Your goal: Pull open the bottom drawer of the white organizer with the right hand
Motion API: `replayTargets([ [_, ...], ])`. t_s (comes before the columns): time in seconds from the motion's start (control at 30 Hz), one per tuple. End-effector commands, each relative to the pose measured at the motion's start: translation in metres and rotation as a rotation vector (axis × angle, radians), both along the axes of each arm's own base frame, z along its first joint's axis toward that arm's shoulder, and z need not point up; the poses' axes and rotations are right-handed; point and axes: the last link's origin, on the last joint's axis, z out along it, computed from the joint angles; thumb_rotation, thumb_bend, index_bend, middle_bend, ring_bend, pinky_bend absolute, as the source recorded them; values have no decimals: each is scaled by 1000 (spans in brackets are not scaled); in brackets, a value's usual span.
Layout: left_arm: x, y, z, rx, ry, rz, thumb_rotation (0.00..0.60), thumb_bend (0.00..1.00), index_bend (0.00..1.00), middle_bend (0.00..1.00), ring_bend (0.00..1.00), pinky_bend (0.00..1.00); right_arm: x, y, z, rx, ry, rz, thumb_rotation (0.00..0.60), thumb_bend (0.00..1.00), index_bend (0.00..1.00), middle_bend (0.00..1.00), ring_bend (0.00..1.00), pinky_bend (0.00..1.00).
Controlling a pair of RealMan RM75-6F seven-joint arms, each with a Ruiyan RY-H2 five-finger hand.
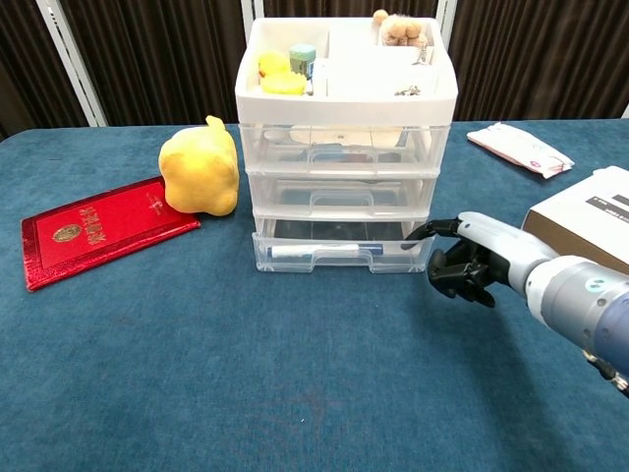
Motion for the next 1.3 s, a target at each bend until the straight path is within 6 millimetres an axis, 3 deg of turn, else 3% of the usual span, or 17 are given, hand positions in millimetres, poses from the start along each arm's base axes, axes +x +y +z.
replayTargets([
  [0.03, 0, 0, 0, -2, 1, -1, 600, 45, 7, 0, 0, 0, 0, 2, 1, 1, -3, 2, 600, 840, 323, 804, 795, 842],
  [0.5, 1, -1, -1, -3, 6, -3, 600, 44, 7, 0, 0, 0, -4, 33, 9, 46, -47, 0, 600, 839, 344, 804, 795, 842],
  [0.67, 1, -1, -2, -2, 11, -4, 600, 45, 8, 0, 0, 0, 1, 55, 13, 78, -75, 31, 600, 838, 344, 804, 795, 842],
  [0.87, 1, -2, -2, -2, 12, 0, 600, 44, 7, 0, 0, 0, 1, 61, 13, 86, -76, 45, 600, 835, 337, 802, 794, 842],
  [0.97, 1, -2, -1, 1, 13, -1, 600, 44, 7, 0, 0, 0, 0, 62, 13, 94, -73, 51, 600, 772, 226, 794, 787, 842],
  [1.07, 1, -2, -1, 3, 14, -2, 600, 44, 7, 0, 0, 0, -1, 61, 14, 101, -61, 64, 600, 612, 21, 778, 774, 842],
  [1.2, 1, -2, -1, 3, 20, -5, 600, 44, 7, 0, 0, 0, -2, 60, 18, 94, -31, 89, 600, 465, 0, 756, 755, 834],
  [1.3, 1, -3, -1, 3, 26, -8, 600, 45, 7, 0, 0, 0, -3, 59, 26, 82, -15, 97, 600, 438, 0, 747, 747, 825],
])
